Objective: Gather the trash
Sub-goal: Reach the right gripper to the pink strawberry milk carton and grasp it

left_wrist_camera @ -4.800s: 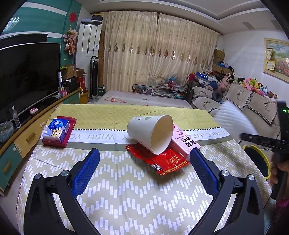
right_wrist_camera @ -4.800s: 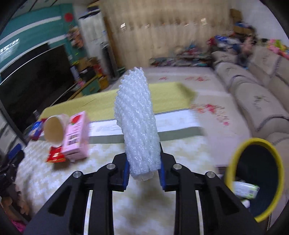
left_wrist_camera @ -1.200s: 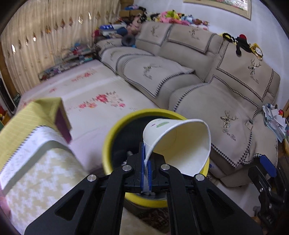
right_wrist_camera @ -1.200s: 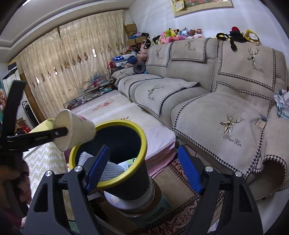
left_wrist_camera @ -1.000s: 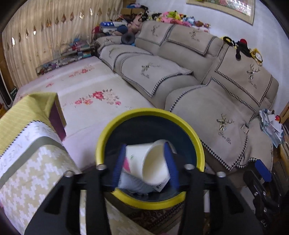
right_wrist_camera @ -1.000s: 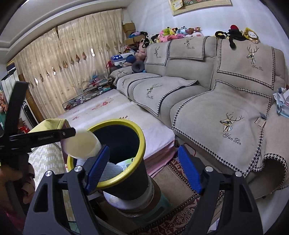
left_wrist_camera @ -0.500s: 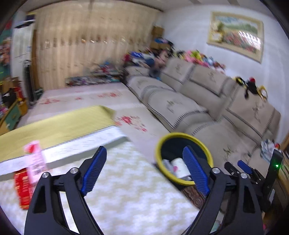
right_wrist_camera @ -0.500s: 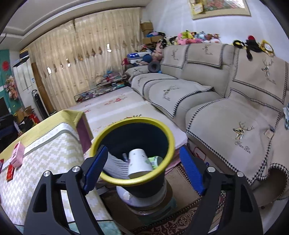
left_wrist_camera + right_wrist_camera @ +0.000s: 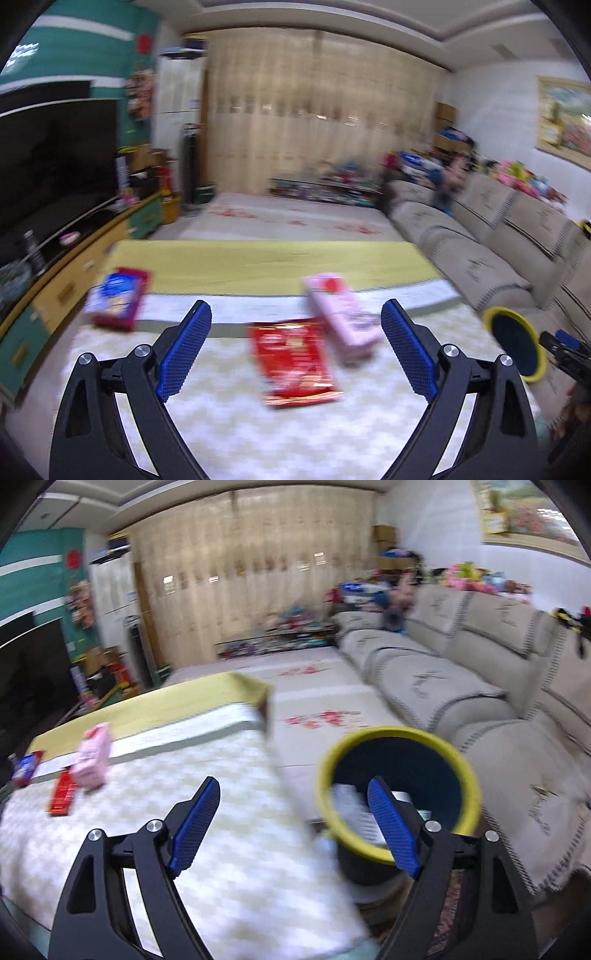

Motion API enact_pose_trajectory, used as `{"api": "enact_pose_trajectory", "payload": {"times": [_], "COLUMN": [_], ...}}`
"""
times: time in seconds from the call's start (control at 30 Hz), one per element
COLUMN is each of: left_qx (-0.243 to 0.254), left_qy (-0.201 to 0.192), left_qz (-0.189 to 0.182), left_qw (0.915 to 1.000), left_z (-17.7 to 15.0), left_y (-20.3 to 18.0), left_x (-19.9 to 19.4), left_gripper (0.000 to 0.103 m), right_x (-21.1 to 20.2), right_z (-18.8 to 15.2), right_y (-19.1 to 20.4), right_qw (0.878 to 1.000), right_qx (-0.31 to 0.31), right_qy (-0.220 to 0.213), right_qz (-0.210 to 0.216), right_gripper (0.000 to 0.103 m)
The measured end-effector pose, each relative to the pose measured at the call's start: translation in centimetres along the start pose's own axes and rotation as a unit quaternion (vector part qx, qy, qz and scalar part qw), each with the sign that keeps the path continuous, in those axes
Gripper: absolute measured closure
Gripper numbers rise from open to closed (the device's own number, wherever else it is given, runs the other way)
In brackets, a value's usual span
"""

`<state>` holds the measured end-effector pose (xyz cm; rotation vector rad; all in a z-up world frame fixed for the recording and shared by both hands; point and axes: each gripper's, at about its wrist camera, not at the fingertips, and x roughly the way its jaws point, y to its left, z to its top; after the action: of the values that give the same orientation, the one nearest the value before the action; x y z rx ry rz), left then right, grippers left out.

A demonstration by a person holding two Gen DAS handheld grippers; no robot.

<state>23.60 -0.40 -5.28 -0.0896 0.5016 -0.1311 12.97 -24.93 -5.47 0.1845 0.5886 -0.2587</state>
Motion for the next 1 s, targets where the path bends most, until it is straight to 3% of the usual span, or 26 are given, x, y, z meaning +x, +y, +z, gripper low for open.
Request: {"api": "enact_pose_trajectory", "payload": {"times": [0.17, 0.37, 0.57, 0.77, 1.0], "left_qx": [-0.048, -0.076, -0.086, -0.09, -0.082], "left_qy": [-0.021, -0.009, -0.014, -0.005, -0.001], "left_qz": [0.054, 0.043, 0.033, 0.023, 0.019], "left_qw": [0.9972, 0.9961, 0.9957, 0.9957, 0.9964], "left_z": [-1.3, -2.0, -1.9, -2.2, -2.3], "left_y": [6.3, 9.2, 9.8, 8.6, 7.9], "left_x": [0.3, 1.4, 1.2, 1.3, 1.6], "left_gripper": [0.011, 0.011, 0.011, 0.011, 0.011], "right_x": [2.4, 5.4, 9.1, 12.6, 14.9], "right_z": [1.5, 2.2, 1.9, 1.5, 0.6], "right_y": [7.2, 15.6, 20.8, 22.6, 23.4], "right_qw": [0.995, 0.982, 0.975, 0.971, 0.969], "right_qx": [-0.028, -0.081, -0.126, -0.149, -0.153], "right_qy": [0.03, 0.063, 0.094, 0.119, 0.143], "right_qz": [0.093, 0.159, 0.16, 0.142, 0.134], "right_gripper": [0.025, 0.025, 0.025, 0.026, 0.039]}}
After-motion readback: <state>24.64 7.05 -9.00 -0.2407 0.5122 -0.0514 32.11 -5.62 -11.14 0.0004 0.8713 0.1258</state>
